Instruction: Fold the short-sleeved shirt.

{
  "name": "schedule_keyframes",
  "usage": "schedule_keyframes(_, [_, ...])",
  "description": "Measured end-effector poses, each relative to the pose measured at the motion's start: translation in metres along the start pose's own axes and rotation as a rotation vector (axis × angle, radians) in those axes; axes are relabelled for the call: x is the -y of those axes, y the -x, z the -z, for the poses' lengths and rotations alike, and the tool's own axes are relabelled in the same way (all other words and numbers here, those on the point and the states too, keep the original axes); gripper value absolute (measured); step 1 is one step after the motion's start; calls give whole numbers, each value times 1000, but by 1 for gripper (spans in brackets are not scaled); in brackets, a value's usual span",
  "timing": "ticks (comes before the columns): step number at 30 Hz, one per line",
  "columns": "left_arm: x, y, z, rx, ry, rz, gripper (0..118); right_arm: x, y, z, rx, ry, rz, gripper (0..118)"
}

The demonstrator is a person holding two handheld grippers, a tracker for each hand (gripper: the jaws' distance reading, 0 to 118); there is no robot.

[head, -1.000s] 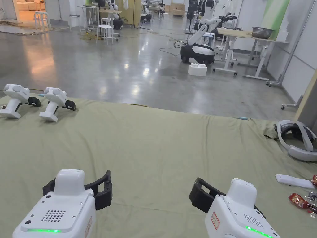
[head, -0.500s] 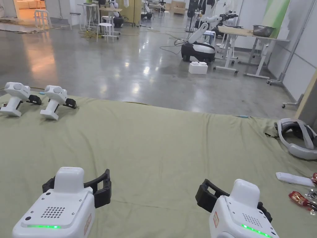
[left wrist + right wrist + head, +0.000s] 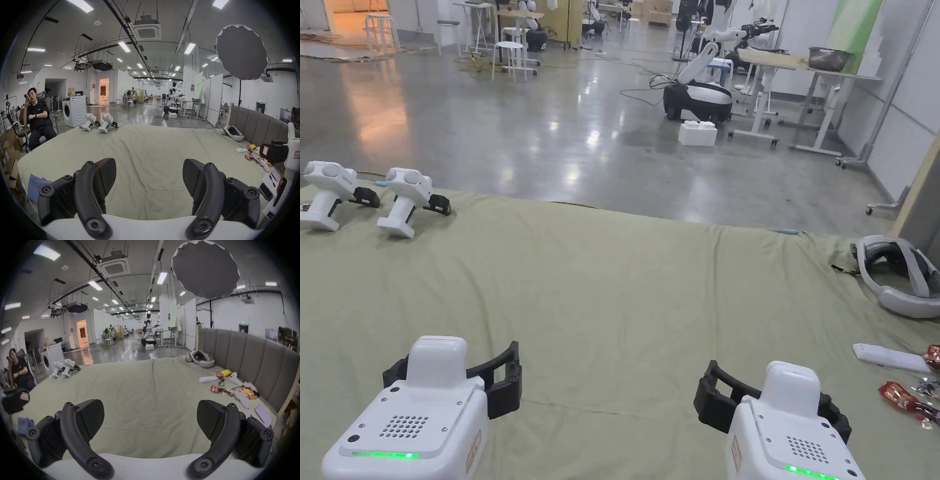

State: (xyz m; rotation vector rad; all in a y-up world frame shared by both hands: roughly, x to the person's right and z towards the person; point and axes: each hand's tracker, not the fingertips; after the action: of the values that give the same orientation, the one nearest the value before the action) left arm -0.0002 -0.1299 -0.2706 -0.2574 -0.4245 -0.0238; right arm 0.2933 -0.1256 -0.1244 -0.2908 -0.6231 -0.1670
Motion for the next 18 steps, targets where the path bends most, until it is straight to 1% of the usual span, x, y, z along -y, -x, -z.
schedule_keyframes(2, [1, 0, 0, 2, 3, -3, 94, -3, -2, 2, -30, 47, 42, 116])
schedule_keyframes(3, [1, 0, 0, 2, 4, -4, 94, -4, -2, 3, -32, 69, 69, 116])
schedule_keyframes(5, [2, 1, 0, 2, 6, -5, 94, -7, 0, 5, -21, 105, 92, 116])
schedule_keyframes(8, [3, 2, 1, 4, 11, -6, 94, -11, 7, 8, 15, 132, 65, 116])
schedule_keyframes(12, [4, 4, 1, 3, 15, -8, 94, -12, 12, 11, 32, 148, 33, 116])
schedule_keyframes(16, [4, 6, 1, -1, 16, -11, 94, -8, 15, 10, 37, 137, 16, 116])
schedule_keyframes(18, [4, 7, 1, -3, 19, -12, 94, -5, 14, 11, 15, 137, 17, 116])
